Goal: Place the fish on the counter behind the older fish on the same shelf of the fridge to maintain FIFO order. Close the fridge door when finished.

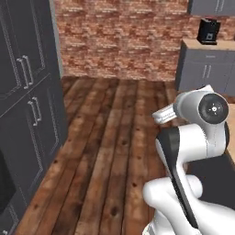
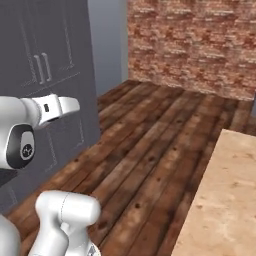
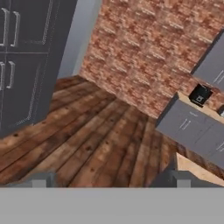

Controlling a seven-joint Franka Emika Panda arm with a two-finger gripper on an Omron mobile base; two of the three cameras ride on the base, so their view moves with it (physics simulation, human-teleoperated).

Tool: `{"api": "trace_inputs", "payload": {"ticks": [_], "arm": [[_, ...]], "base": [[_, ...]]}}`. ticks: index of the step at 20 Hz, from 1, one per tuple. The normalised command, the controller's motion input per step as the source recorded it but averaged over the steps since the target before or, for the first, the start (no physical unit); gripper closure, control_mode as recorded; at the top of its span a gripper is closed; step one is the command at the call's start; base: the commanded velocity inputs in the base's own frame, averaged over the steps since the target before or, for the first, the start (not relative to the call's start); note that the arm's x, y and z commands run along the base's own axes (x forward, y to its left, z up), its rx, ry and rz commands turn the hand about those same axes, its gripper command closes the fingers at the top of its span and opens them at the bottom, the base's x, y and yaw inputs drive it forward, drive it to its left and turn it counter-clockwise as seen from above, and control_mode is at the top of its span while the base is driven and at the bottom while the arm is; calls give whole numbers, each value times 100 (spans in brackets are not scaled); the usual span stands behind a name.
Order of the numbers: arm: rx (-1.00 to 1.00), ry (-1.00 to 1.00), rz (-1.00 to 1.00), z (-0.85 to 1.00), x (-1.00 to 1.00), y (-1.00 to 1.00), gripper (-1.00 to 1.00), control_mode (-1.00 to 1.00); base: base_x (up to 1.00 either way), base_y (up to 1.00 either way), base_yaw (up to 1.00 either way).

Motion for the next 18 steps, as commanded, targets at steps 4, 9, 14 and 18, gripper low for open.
{"api": "trace_inputs", "payload": {"ticks": [4, 9, 14, 18], "arm": [[0, 0, 0, 0, 0, 0, -100, 100], [0, 0, 0, 0, 0, 0, -100, 100], [0, 0, 0, 0, 0, 0, -100, 100], [0, 0, 0, 0, 0, 0, -100, 100]], "base": [[83, 27, 63], [90, 15, 68], [82, 4, 69], [54, 11, 72]]}}
